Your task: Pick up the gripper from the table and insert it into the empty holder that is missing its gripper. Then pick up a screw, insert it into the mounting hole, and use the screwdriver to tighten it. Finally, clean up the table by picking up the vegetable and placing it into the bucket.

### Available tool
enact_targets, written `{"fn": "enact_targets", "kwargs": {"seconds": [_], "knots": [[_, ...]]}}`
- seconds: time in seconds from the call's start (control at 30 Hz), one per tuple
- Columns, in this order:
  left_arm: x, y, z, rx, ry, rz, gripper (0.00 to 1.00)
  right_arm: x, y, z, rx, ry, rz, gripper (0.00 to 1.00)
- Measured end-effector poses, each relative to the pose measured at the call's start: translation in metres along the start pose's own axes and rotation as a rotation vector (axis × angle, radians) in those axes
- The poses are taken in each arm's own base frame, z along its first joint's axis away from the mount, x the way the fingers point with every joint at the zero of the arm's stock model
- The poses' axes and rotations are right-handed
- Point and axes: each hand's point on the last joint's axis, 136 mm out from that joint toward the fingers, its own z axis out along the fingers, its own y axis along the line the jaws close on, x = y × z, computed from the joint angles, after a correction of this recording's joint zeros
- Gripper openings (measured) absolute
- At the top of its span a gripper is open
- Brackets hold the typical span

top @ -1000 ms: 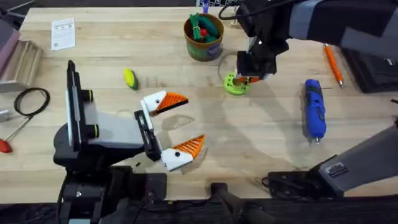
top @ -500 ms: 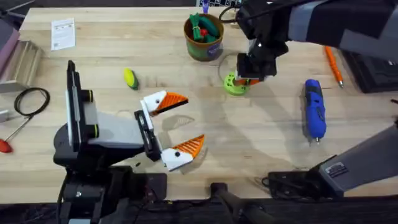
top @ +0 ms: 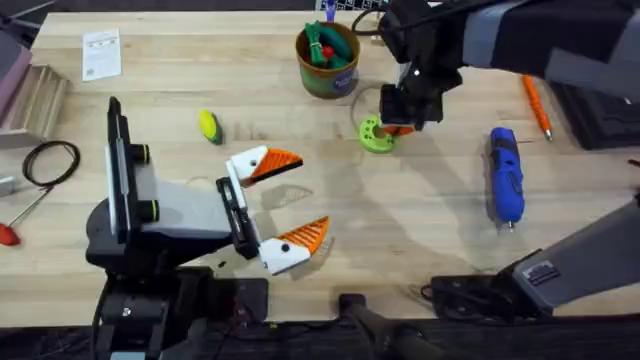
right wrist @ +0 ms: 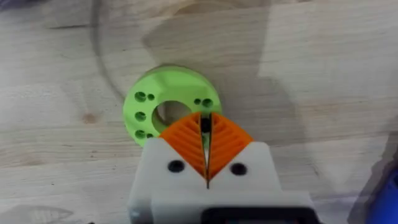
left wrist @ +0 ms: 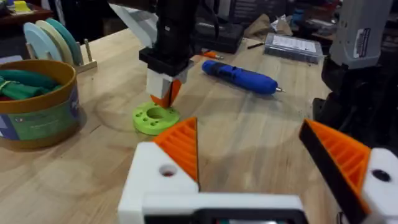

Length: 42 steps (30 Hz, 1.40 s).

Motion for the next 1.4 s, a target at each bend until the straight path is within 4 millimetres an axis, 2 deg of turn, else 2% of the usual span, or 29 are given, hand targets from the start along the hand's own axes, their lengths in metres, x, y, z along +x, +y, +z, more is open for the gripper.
{"fn": "enact_targets", "kwargs": {"seconds": [0.13,0.17,0.2,0.27,0.4,0.5,0.6,0.73,0.83,0.93,1.23,1.4], "knots": [[0.0,0.0,0.0,0.0,0.0,0.0,0.985,0.002,-0.001,-0.002,0.002,0.005,-0.001,0.007],[0.0,0.0,0.0,0.0,0.0,0.0,0.985,0.007,-0.007,-0.021,0.002,0.005,-0.008,0.007],[0.0,0.0,0.0,0.0,0.0,0.0,0.985,0.007,-0.008,-0.03,-0.003,-0.005,-0.014,0.007],[0.0,0.0,0.0,0.0,0.0,0.0,0.985,0.002,-0.008,-0.059,-0.028,-0.05,-0.036,0.007],[0.0,0.0,0.0,0.0,0.0,0.0,0.985,-0.011,-0.007,-0.135,-0.083,-0.165,-0.128,0.007],[0.0,0.0,0.0,0.002,0.0,0.0,0.985,-0.007,-0.005,-0.185,-0.113,-0.214,-0.236,0.006],[0.0,-0.001,0.0,0.003,0.0,0.0,0.987,0.0,0.009,-0.219,-0.172,-0.255,-0.351,0.006],[0.0,-0.001,0.0,0.003,0.0,0.0,0.985,0.014,0.039,-0.249,-0.246,-0.308,-0.494,0.006],[0.0,-0.001,0.0,0.003,0.0,0.0,0.985,0.029,0.062,-0.262,-0.284,-0.324,-0.598,0.006],[0.0,-0.001,0.0,0.003,0.0,0.0,0.985,0.046,0.087,-0.266,-0.306,-0.304,-0.699,0.006],[0.0,-0.001,0.0,0.003,0.0,0.0,0.985,0.081,0.15,-0.24,-0.284,-0.185,-0.941,0.006],[0.0,-0.001,0.0,0.003,0.0,0.0,0.985,0.107,0.175,-0.238,-0.294,-0.18,-1.095,0.006]]}}
